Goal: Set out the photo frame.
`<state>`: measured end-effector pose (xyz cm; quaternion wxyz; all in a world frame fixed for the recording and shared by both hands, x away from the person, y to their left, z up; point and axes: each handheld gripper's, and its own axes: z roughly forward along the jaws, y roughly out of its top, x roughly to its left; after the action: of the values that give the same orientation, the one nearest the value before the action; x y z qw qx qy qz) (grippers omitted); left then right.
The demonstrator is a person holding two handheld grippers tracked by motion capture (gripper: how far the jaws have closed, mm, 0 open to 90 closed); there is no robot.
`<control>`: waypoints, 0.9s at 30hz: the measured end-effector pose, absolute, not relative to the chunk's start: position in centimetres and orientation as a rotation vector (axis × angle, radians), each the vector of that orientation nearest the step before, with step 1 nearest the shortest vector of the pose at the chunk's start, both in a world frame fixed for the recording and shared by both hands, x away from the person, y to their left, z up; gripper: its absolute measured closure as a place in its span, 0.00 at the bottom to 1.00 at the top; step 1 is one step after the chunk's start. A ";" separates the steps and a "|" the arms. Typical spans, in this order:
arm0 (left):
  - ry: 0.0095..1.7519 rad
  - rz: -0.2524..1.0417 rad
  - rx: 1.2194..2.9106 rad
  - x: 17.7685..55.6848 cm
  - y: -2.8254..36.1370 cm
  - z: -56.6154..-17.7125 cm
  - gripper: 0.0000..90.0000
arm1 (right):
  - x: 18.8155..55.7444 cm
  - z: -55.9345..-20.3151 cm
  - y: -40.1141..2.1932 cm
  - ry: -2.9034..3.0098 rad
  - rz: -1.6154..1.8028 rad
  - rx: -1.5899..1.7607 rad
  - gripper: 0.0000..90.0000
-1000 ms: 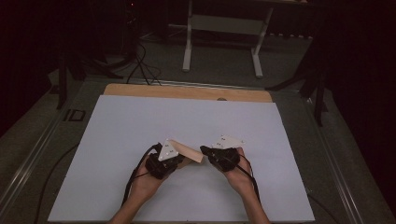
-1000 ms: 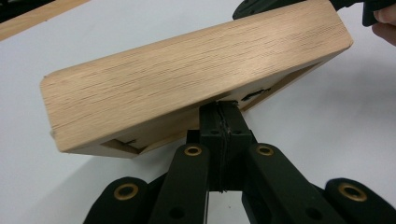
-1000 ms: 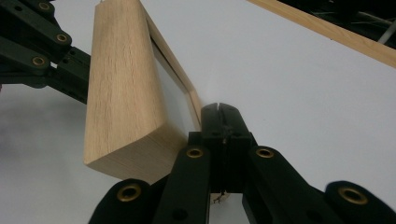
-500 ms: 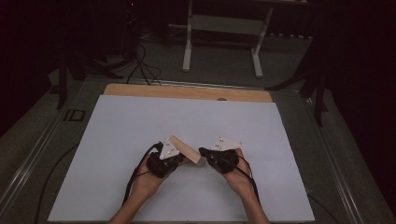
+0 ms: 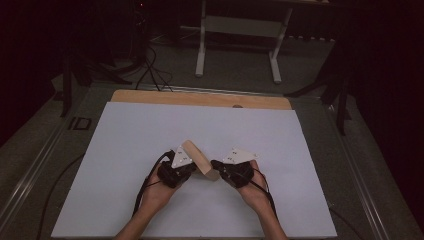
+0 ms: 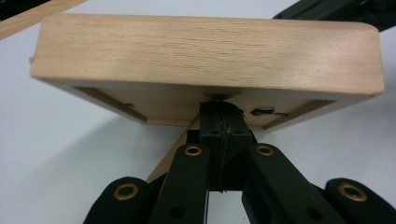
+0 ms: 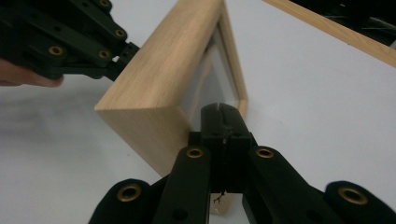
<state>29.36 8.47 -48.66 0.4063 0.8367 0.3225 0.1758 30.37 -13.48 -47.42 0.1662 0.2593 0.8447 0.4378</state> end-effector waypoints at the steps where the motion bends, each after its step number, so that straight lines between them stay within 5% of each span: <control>1: 0.814 0.443 2.110 29.4 8.5 -48.7 0.99 | 30.3 -47.4 -13.4 2.407 1.244 0.736 1.00; 27: 0.793 0.427 2.095 31.4 8.2 -49.0 0.99 | 29.9 -47.5 -12.4 2.433 1.253 0.688 1.00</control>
<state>31.43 8.22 -49.04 0.4173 0.8349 0.3161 0.1702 29.86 -12.39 -47.46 0.1590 0.2407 0.8513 0.4383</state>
